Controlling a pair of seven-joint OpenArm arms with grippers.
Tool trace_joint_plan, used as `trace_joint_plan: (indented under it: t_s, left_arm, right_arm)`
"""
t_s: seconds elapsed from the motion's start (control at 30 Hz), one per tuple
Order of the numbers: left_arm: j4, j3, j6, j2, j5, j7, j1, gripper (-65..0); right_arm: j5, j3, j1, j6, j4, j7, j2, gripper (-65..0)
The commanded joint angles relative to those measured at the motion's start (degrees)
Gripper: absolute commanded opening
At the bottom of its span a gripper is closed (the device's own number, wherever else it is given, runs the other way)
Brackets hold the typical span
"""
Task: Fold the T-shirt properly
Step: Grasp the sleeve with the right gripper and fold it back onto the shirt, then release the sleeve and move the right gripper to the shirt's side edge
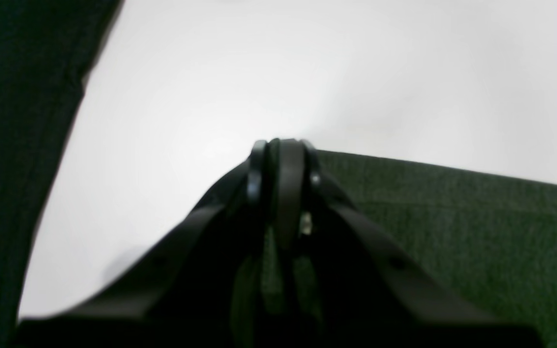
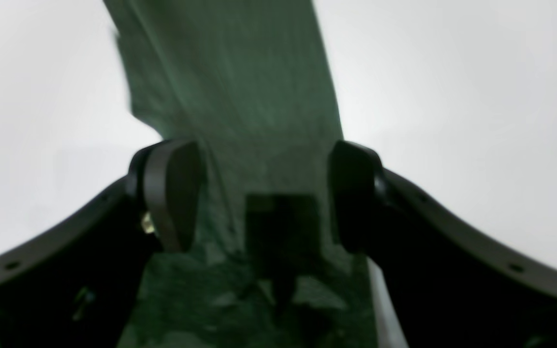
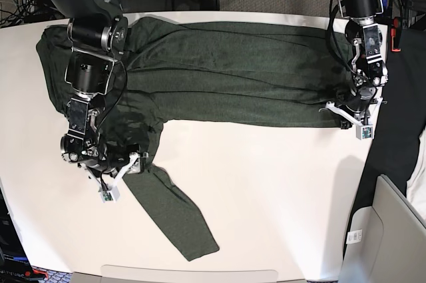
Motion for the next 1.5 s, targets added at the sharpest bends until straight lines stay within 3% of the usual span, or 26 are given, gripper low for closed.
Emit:
trace_joint_plan:
  t_s: [0.0, 0.17, 0.43, 0.5, 0.6, 0.73, 0.83, 0.97, 1.2, 1.47]
  left_arm:
    - [0.9, -0.3, 0.1, -0.7, 0.1, 0.0, -0.8, -63.8]
    - [0.9, -0.3, 0.1, -0.7, 0.1, -0.2, -0.8, -63.8]
    - [0.9, -0.3, 0.1, -0.7, 0.0, -0.3, -0.9, -63.8]
    - [0.9, -0.3, 0.1, -0.7, 0.0, -0.3, -0.9, -63.8]
    - [0.9, -0.3, 0.1, -0.7, 0.0, -0.3, -0.9, -63.8]
    - [1.0, -0.3, 0.1, -0.7, 0.0, -0.3, -0.9, -63.8]
    - [1.0, -0.3, 0.1, -0.7, 0.0, -0.3, -0.9, -63.8]
    - [1.6, -0.3, 0.1, -0.7, 0.0, -0.3, -0.9, -63.8]
    - [5.7, -0.4, 0.1, -0.7, 0.0, -0.2, -0.8, -63.9]
    - [10.9, -0.5, 0.1, -0.7, 0.0, -0.1, 1.5, -63.9]
  right_arm:
    - [0.9, 0.0, 2.1, 0.1, 0.3, 2.6, 0.3, -22.1]
    - [-1.4, 0.0, 2.0, 0.1, -3.2, 5.5, 0.4, -22.1]
    - [-1.4, 0.1, 1.5, -1.5, -7.6, 5.0, 0.4, -23.1]
    - [-1.4, 0.2, 1.1, -1.5, -7.7, 3.1, 0.4, -26.3]
    - [-1.3, 0.2, 0.7, -1.4, -7.1, 0.2, 0.1, -37.6]
    - [5.7, 0.2, -0.2, -1.5, -6.9, -2.1, 0.7, -55.0]
    - [9.8, 0.2, -0.4, -1.6, -6.9, -4.4, 1.9, -62.3]
    - [13.0, 0.2, -0.8, -1.5, -5.9, -5.6, 2.3, -63.0]
    - [20.4, 0.2, -6.3, -1.3, 5.9, -7.8, 4.1, -63.0]
    - [41.8, 0.2, -13.3, -1.2, 16.2, -17.3, 9.2, -63.0]
